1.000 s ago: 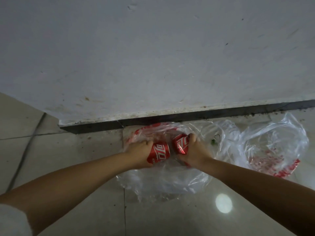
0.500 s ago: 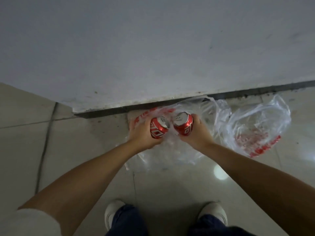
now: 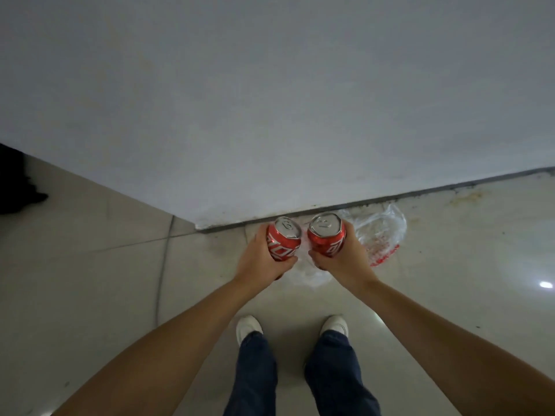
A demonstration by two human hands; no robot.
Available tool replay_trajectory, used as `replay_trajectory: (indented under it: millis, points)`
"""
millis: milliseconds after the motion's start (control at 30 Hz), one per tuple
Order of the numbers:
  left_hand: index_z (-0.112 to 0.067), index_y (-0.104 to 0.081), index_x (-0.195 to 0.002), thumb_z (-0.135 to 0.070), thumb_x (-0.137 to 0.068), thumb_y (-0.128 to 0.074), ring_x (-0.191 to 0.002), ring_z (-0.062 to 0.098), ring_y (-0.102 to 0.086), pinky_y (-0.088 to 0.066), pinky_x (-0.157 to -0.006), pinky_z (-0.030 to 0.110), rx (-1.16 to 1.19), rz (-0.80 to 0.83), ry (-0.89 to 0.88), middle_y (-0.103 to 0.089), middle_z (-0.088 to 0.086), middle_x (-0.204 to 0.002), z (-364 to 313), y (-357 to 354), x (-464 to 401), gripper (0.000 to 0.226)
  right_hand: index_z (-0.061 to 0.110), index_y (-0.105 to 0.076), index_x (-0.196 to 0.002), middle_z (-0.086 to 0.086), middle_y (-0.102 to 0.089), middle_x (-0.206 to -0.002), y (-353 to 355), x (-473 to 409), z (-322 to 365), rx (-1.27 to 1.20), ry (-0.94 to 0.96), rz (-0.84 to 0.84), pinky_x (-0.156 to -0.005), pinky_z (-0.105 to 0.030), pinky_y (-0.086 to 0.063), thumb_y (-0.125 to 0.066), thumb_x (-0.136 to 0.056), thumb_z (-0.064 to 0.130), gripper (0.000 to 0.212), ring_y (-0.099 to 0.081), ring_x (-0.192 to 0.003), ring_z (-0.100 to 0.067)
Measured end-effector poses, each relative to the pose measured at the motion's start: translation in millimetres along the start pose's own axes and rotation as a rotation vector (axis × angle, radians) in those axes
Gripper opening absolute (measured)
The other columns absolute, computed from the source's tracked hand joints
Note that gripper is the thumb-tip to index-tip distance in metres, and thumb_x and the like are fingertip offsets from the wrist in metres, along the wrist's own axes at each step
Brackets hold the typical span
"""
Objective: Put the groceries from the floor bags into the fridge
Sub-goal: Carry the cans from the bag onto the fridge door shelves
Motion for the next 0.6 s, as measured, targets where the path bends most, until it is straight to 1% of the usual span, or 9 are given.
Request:
replay_trajectory:
  millis: [67, 100, 133, 200, 333, 400, 467, 533, 600]
  points:
    - [-0.026, -0.038, -0.13, -0.04, -0.062, -0.083, -0.105, 0.012, -0.06, -0.054, -0.089, 0.033, -0.017, 0.012, -0.041, -0.059, -0.004, -0.121, -48, 24, 24, 0.082, 0.03, -0.039, -0.116, 0.011, -0.06, -0.105, 30, 35, 39, -0.023, 0.01, -0.038, -0.073, -0.015, -0.052, -0.083, -0.067, 0.015, 0.068, -0.062, -0.094, -0.006]
    - [-0.025, -0.038, -0.129, -0.039, -0.063, -0.083, -0.103, 0.013, -0.061, -0.055, -0.087, 0.033, -0.016, 0.023, -0.058, -0.059, -0.004, -0.118, -72, 34, 33, 0.081, 0.027, -0.04, -0.116, 0.011, -0.06, -0.102, 44, 50, 56, -0.029, 0.012, -0.063, -0.066, -0.012, -0.051, -0.083, -0.068, 0.014, 0.065, -0.063, -0.091, -0.005]
    - [-0.026, -0.038, -0.127, -0.039, -0.063, -0.082, -0.1, 0.013, -0.062, -0.056, -0.085, 0.033, -0.011, 0.038, -0.081, -0.06, -0.004, -0.116, -97, 42, 42, 0.079, 0.024, -0.042, -0.117, 0.009, -0.062, -0.101, 58, 66, 70, -0.042, 0.018, -0.093, -0.062, -0.011, -0.051, -0.082, -0.068, 0.013, 0.064, -0.064, -0.09, -0.006]
    - [-0.025, -0.038, -0.127, -0.037, -0.064, -0.082, -0.097, 0.012, -0.062, -0.055, -0.08, 0.029, -0.025, 0.063, -0.171, -0.06, -0.004, -0.116, -144, 52, 58, 0.078, 0.02, -0.044, -0.117, 0.005, -0.063, -0.1, 85, 96, 94, -0.073, 0.033, -0.171, -0.061, -0.012, -0.051, -0.082, -0.068, 0.012, 0.062, -0.065, -0.088, -0.008]
    - [-0.024, -0.039, -0.127, -0.035, -0.067, -0.081, -0.099, 0.014, -0.061, -0.053, -0.084, 0.029, -0.099, 0.141, -0.369, -0.059, -0.005, -0.115, -231, 54, 91, 0.074, 0.029, -0.044, -0.102, 0.006, -0.06, -0.093, 139, 164, 117, -0.137, 0.036, -0.388, -0.058, -0.007, -0.046, -0.082, -0.069, 0.013, 0.052, -0.06, -0.078, -0.003]
    - [-0.028, -0.04, -0.123, -0.037, -0.067, -0.08, -0.096, 0.012, -0.061, -0.053, -0.083, 0.029, -0.135, 0.2, -0.474, -0.06, -0.008, -0.111, -269, 46, 111, 0.07, 0.026, -0.044, -0.109, 0.005, -0.063, -0.099, 165, 199, 117, -0.2, 0.028, -0.48, -0.06, -0.009, -0.047, -0.083, -0.068, 0.015, 0.057, -0.063, -0.084, -0.005]
    - [-0.032, -0.039, -0.118, -0.038, -0.066, -0.08, -0.092, 0.01, -0.063, -0.054, -0.079, 0.028, -0.171, 0.274, -0.563, -0.06, -0.01, -0.108, -304, 28, 133, 0.066, 0.023, -0.043, -0.114, 0.004, -0.063, -0.1, 191, 237, 115, -0.232, 0.026, -0.563, -0.059, -0.01, -0.046, -0.082, -0.068, 0.016, 0.06, -0.064, -0.086, -0.005]
    - [-0.035, -0.038, -0.115, -0.038, -0.067, -0.081, -0.087, 0.01, -0.064, -0.056, -0.075, 0.027, -0.223, 0.35, -0.638, -0.061, -0.011, -0.105, -337, 2, 158, 0.064, 0.021, -0.042, -0.114, 0.002, -0.064, -0.096, 220, 280, 110, -0.28, 0.017, -0.665, -0.053, -0.008, -0.046, -0.08, -0.07, 0.011, 0.059, -0.062, -0.077, -0.003]
    - [-0.035, -0.039, -0.113, -0.038, -0.066, -0.081, -0.085, 0.01, -0.065, -0.057, -0.075, 0.03, -0.289, 0.431, -0.732, -0.062, -0.011, -0.104, -368, -35, 191, 0.063, 0.021, -0.041, -0.112, -0.001, -0.064, -0.091, 248, 328, 98, -0.326, 0.007, -0.771, -0.05, -0.008, -0.046, -0.078, -0.072, 0.006, 0.057, -0.06, -0.066, -0.003]
Point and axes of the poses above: each hand's wrist, its own x-axis away from the middle knuckle, its own y-axis out of the back of the hand, z = x × y, the point moved 5 cm from there along -x, towards the middle knuckle
